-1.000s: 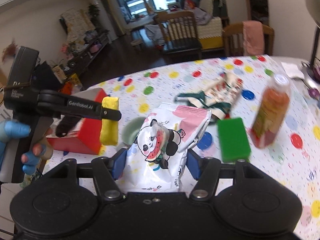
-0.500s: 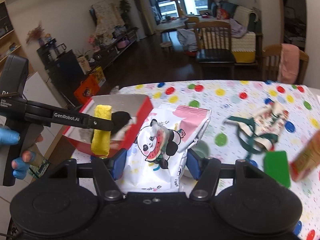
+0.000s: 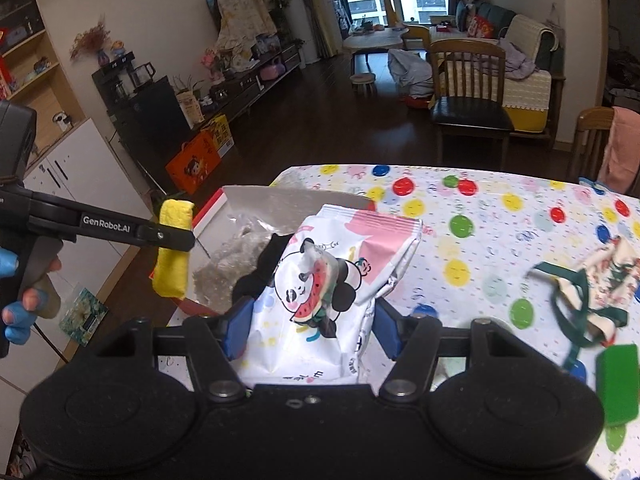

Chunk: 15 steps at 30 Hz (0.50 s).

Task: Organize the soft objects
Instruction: 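Lift the yellow sponge and panda bag and carry them over the box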

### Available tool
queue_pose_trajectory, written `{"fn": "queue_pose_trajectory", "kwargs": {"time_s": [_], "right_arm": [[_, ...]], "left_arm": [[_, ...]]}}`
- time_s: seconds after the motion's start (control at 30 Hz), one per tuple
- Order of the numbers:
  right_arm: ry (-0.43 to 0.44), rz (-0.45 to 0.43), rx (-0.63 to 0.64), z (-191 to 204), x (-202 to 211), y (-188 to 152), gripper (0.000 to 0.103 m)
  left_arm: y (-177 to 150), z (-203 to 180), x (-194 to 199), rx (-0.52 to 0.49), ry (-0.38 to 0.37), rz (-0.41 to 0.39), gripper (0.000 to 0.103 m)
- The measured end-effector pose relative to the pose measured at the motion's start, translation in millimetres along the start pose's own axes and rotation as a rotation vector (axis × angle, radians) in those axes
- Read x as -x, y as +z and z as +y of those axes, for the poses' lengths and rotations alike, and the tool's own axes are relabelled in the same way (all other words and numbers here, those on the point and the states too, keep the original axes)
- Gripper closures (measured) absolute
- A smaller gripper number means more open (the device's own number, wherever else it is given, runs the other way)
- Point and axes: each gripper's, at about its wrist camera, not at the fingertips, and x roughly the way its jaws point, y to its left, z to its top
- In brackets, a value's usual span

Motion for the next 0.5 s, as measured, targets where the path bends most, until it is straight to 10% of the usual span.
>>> {"fn": "queue_pose_trajectory", "kwargs": {"time_s": [0.5], "right_arm": [[-0.021, 0.048, 0.055, 58, -76, 24, 0.041]], "left_arm": [[18, 72, -47, -0.073, 0.087, 0.091, 0.065]]}}
